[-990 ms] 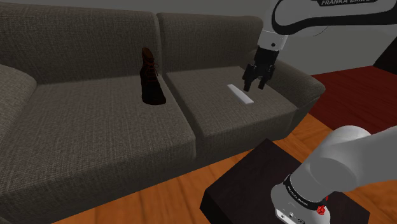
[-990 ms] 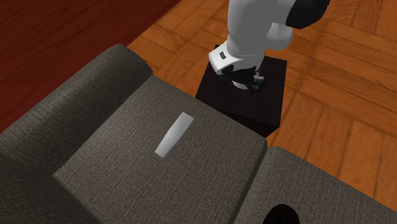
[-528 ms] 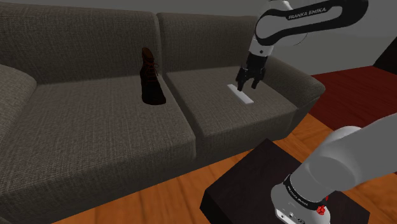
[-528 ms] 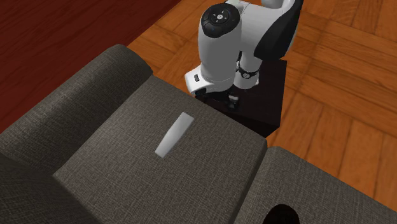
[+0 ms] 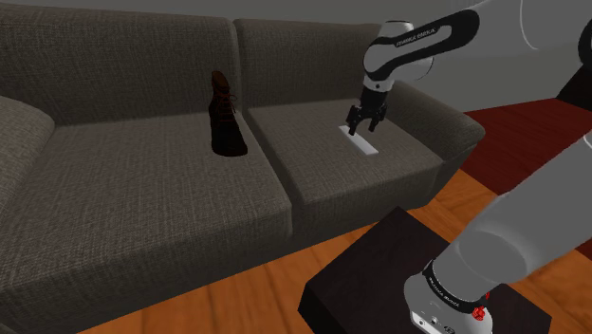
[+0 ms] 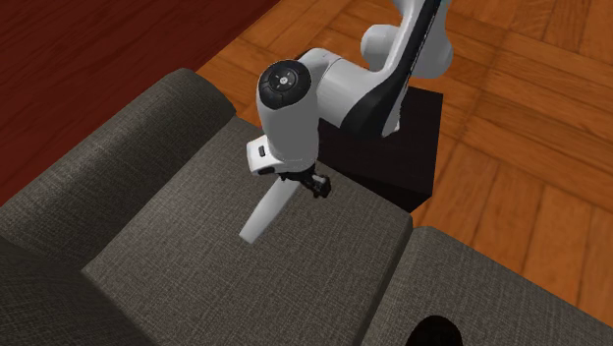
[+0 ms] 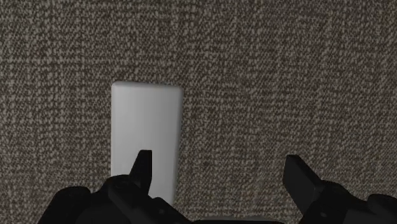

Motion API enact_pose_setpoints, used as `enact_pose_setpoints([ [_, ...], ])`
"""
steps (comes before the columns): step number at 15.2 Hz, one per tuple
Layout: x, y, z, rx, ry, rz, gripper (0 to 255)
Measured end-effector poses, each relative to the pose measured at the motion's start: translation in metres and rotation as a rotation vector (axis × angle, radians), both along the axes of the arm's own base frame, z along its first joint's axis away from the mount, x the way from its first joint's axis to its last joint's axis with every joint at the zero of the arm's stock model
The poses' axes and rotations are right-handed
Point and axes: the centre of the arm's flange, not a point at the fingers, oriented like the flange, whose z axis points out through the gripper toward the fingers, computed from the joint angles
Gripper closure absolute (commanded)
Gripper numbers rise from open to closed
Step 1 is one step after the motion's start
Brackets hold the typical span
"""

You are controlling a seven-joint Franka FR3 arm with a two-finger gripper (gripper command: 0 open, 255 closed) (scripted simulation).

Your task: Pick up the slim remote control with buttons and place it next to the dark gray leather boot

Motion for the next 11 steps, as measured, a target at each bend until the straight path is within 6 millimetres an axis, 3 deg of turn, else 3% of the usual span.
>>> enact_pose_setpoints([
  [7, 0.049, -0.060, -0.038, -0.039, -0.018, -0.036, 0],
  [11, 0.052, -0.068, -0.060, -0.045, -0.020, -0.040, 0],
])
